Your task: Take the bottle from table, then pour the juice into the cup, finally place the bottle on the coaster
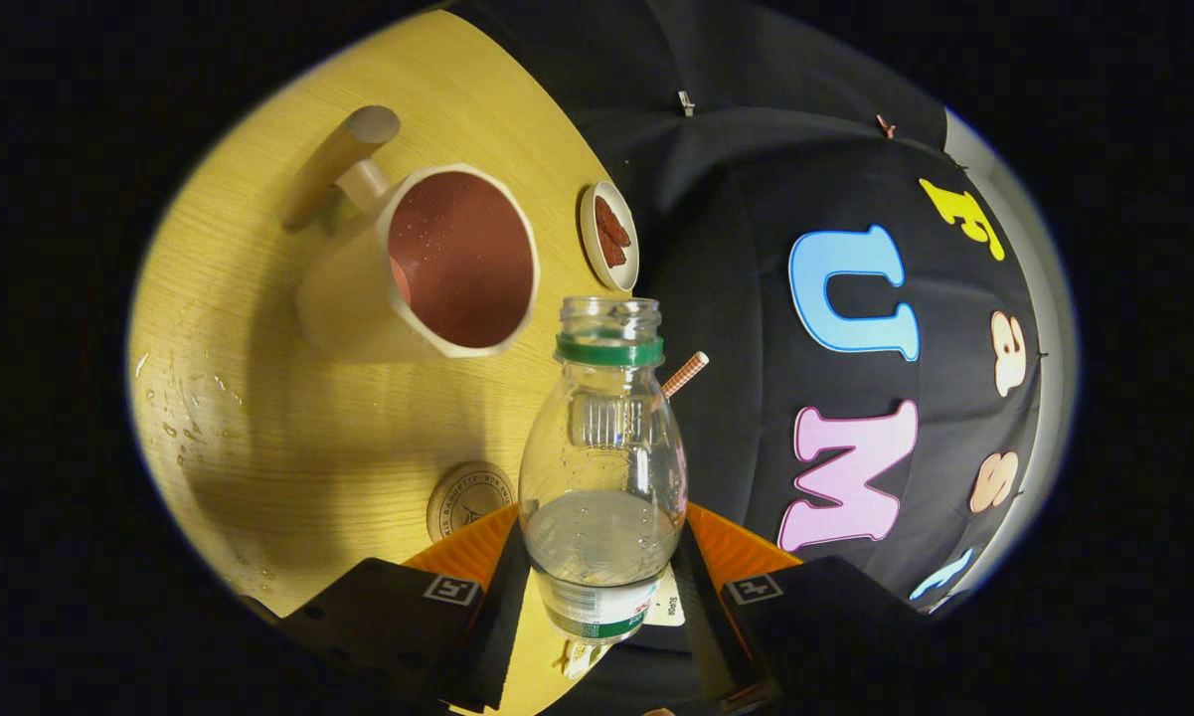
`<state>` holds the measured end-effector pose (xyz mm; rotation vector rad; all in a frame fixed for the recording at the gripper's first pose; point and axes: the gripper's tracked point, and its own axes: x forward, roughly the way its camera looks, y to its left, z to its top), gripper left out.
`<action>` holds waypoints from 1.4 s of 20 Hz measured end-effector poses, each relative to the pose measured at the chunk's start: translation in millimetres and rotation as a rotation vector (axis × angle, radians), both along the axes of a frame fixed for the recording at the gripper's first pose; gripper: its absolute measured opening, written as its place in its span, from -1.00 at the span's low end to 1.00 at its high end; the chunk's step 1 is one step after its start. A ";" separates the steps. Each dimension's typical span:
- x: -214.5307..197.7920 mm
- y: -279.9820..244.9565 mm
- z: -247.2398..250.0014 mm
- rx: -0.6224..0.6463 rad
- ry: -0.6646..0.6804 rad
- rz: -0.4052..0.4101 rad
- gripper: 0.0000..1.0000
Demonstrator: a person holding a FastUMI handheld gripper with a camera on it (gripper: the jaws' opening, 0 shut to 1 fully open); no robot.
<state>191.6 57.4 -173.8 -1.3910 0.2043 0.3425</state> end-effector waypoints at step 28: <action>12.8 18.2 -2.7 -0.310 -0.023 0.176 0.48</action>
